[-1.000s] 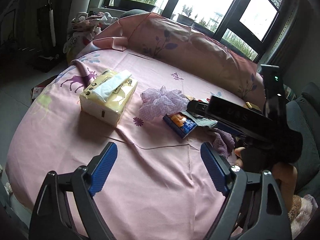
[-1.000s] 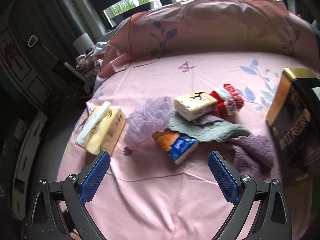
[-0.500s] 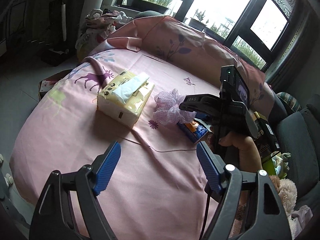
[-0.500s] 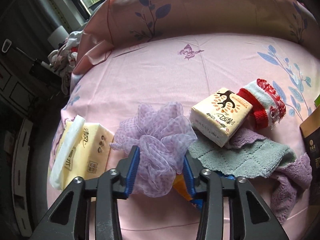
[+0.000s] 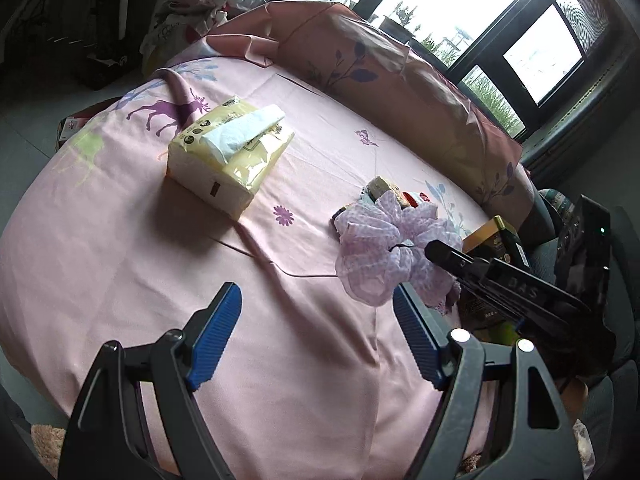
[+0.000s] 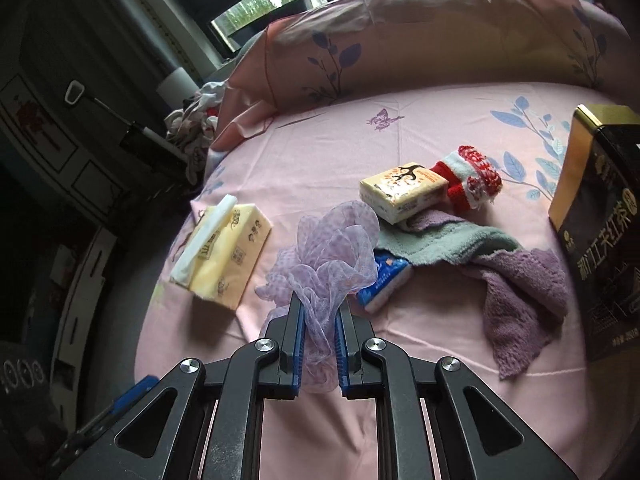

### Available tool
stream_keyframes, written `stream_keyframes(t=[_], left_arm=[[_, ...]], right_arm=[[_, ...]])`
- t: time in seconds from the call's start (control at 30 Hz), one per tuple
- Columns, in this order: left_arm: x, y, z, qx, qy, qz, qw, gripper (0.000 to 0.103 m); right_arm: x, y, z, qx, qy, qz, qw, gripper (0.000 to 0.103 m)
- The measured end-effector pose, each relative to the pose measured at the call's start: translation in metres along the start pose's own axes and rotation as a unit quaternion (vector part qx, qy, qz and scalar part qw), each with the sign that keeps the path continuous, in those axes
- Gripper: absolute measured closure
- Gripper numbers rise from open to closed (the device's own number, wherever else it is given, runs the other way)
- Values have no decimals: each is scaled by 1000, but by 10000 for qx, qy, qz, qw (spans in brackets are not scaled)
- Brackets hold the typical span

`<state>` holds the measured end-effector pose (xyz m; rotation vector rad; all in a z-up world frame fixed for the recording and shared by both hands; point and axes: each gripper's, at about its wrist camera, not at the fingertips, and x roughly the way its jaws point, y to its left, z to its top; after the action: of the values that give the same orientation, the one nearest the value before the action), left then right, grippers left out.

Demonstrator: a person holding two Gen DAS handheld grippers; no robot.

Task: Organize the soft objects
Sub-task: 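Grasp the lilac mesh bath puff with the right gripper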

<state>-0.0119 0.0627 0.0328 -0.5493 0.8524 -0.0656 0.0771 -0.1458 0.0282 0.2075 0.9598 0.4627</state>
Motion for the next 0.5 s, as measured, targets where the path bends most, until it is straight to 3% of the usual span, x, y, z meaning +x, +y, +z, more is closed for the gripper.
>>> stream_keyframes(t=[0.13, 0.27, 0.33, 0.4, 0.5], left_arm=[[10, -12, -9, 170, 216, -74, 9996, 27], [25, -23, -19, 275, 514, -227, 9980, 40], [35, -27, -24, 319, 682, -220, 9969, 47], [46, -30, -30, 327, 884, -219, 9953, 65], [62, -37, -38, 331, 1193, -269, 9919, 76]], right_arm=[[-16, -11, -25, 51, 330, 22, 9994, 88], [-13, -24, -43, 60, 817, -285, 9962, 88], [-10, -29, -45, -68, 931, -673, 9933, 77], [-11, -41, -44, 24, 910, -904, 9917, 35], [-19, -56, -40, 313, 743, -757, 9939, 25]])
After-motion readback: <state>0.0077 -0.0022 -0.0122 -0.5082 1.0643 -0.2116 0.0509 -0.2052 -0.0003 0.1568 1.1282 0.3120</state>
